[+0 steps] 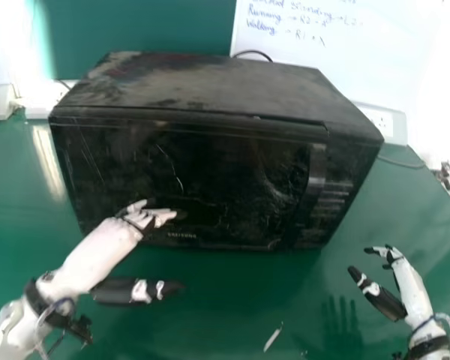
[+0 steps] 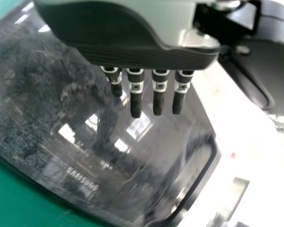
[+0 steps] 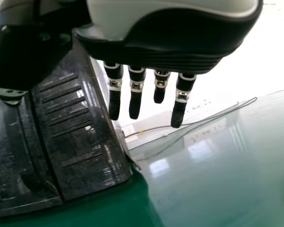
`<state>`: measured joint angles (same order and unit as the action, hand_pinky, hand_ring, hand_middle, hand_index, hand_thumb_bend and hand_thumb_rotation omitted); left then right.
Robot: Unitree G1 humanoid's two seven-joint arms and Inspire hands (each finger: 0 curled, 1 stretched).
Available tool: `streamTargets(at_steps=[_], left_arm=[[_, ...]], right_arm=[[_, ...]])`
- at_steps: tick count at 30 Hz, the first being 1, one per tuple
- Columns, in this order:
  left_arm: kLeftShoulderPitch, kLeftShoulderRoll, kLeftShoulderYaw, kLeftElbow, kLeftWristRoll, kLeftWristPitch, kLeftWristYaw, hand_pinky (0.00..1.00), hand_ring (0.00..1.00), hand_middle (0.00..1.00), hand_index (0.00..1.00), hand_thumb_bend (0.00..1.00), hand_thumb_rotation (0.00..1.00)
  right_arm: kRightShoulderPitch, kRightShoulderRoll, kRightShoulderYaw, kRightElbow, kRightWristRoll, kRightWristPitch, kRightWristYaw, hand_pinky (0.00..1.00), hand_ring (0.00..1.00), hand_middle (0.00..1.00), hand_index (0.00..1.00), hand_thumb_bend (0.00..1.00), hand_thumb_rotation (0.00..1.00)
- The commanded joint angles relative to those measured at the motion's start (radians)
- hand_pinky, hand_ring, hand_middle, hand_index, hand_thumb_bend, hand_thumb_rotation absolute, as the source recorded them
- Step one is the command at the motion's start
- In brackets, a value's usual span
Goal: Put biscuit inside oven
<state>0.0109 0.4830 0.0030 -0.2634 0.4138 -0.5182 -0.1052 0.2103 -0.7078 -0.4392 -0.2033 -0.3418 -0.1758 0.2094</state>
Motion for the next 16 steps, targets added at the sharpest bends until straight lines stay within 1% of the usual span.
streamTargets(at_steps=[1, 3, 5, 8, 11, 12, 14, 16], left_arm=[[0.057, -0.008, 0.025, -0.035, -0.067, -0.021, 0.000, 0.78, 0.90, 0.95, 0.94, 0.91, 1.00], [0.095, -0.016, 0.032, -0.048, -0.135, -0.032, -0.013, 0.78, 0.91, 0.95, 0.94, 0.90, 1.00], [0.127, -0.028, 0.032, -0.035, -0.206, -0.055, -0.019, 0.81, 0.92, 0.96, 0.94, 0.89, 1.00], [0.158, -0.051, 0.039, -0.017, -0.256, -0.084, -0.015, 0.85, 0.93, 0.96, 0.94, 0.87, 1.00], [0.193, -0.081, 0.021, -0.018, -0.413, -0.070, -0.056, 0.90, 0.93, 0.95, 0.94, 0.87, 1.00], [0.206, -0.086, 0.019, -0.023, -0.450, -0.062, -0.070, 0.91, 0.94, 0.95, 0.94, 0.88, 1.00], [0.228, -0.101, 0.023, -0.029, -0.496, -0.063, -0.086, 0.93, 0.95, 0.95, 0.95, 0.90, 1.00], [0.246, -0.128, 0.021, -0.045, -0.529, -0.065, -0.089, 0.93, 0.95, 0.95, 0.93, 0.89, 0.99]], right_arm=[[0.004, 0.013, 0.003, -0.012, 0.003, 0.005, -0.006, 0.80, 0.87, 0.88, 0.83, 0.97, 0.29], [0.004, 0.011, 0.004, -0.013, 0.000, 0.006, -0.006, 0.81, 0.87, 0.88, 0.83, 0.96, 0.29], [0.004, 0.012, 0.003, -0.009, 0.002, -0.001, -0.010, 0.81, 0.86, 0.88, 0.83, 0.96, 0.29], [0.002, 0.013, 0.004, -0.008, 0.000, 0.002, -0.011, 0.81, 0.87, 0.88, 0.83, 0.96, 0.29], [0.001, 0.010, 0.004, -0.004, -0.009, -0.003, -0.016, 0.80, 0.86, 0.88, 0.83, 0.96, 0.31], [0.001, 0.011, 0.004, -0.004, -0.009, -0.004, -0.016, 0.80, 0.86, 0.88, 0.83, 0.96, 0.31], [0.001, 0.013, 0.005, -0.007, -0.011, -0.001, -0.017, 0.80, 0.86, 0.88, 0.83, 0.96, 0.31], [0.000, 0.016, 0.005, -0.010, -0.008, 0.005, -0.016, 0.80, 0.87, 0.89, 0.83, 0.96, 0.31]])
